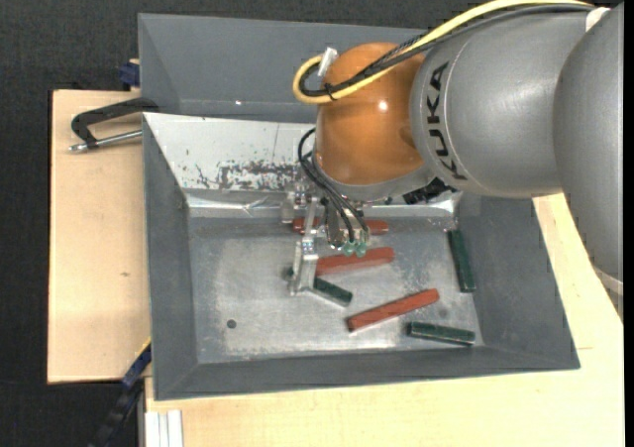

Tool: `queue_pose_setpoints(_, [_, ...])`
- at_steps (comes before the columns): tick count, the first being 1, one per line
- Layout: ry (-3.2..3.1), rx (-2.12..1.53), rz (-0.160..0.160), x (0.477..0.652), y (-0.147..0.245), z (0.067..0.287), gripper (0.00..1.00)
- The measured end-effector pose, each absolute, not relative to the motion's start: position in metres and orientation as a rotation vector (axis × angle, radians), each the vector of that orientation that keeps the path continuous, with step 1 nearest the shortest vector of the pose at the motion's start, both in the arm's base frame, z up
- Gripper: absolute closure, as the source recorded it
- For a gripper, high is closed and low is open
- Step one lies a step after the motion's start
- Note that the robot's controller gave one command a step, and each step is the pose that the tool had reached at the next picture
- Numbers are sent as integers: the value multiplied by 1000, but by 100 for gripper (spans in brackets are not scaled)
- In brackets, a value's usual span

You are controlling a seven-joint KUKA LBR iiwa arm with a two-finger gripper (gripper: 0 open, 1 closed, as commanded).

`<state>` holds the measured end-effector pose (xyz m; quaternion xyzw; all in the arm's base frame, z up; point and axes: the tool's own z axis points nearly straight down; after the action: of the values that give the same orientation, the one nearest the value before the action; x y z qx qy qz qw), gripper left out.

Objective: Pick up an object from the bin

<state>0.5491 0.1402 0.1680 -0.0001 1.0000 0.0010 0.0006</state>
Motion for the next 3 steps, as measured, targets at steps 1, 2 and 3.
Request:
queue_pose_setpoints(1, [3140, -1, 3, 549, 140, 168, 0])
queue_pose_setpoints(2, [3144, -3, 0, 526, 164, 216, 0])
queue_pose_setpoints(3, [3122, -177, 8, 537, 149, 201, 0])
